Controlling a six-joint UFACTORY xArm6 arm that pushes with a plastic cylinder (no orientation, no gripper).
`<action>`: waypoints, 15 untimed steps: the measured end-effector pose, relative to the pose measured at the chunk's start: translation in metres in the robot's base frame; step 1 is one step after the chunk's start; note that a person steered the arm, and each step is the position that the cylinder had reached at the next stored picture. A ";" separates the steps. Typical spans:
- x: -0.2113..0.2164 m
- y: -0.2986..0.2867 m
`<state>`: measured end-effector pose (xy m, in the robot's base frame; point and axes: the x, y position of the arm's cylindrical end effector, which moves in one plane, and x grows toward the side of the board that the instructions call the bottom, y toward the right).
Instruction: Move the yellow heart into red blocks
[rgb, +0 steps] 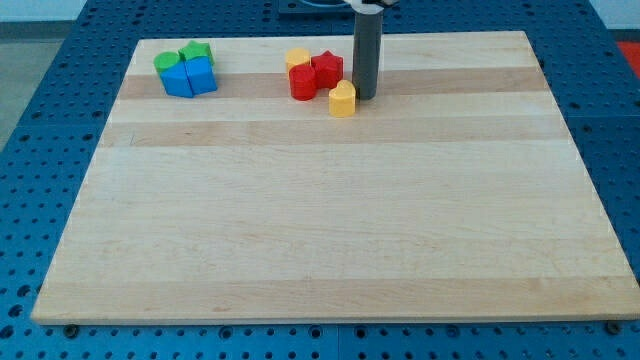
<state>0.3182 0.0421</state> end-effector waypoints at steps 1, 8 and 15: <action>-0.001 -0.013; 0.069 -0.023; -0.124 0.013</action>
